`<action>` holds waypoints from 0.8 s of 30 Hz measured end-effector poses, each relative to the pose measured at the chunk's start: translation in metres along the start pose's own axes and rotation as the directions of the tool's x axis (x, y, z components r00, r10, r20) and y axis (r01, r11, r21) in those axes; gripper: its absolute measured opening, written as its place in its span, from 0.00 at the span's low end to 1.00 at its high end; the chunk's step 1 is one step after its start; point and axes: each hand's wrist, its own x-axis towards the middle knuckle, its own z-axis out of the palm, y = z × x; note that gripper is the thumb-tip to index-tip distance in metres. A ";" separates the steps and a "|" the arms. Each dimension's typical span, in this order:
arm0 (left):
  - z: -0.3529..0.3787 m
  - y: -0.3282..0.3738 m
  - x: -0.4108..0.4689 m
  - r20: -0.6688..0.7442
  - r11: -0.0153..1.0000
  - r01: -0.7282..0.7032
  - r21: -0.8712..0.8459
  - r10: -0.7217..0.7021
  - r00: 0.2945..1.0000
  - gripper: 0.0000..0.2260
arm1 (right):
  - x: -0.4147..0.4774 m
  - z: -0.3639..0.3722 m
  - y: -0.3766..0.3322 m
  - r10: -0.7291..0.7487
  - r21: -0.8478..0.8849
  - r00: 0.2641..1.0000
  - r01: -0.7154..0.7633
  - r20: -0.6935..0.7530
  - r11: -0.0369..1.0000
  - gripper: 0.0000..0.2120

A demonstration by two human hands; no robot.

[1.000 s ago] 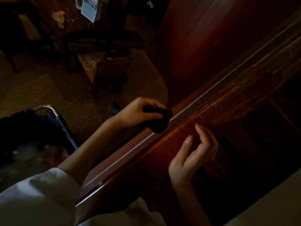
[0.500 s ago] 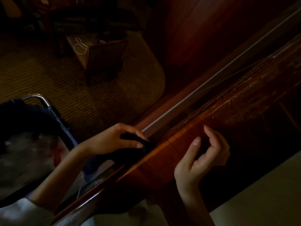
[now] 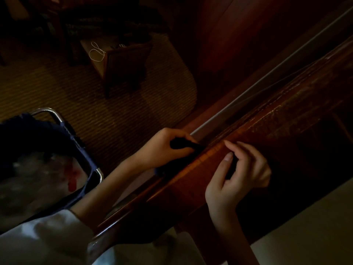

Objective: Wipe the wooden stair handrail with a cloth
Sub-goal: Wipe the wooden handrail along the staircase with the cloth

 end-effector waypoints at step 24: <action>-0.007 0.002 0.013 0.126 1.000 -0.003 0.027 0.000 0.992 0.10 | 0.001 0.002 0.004 0.015 0.161 1.000 -0.016 0.008 0.987 0.05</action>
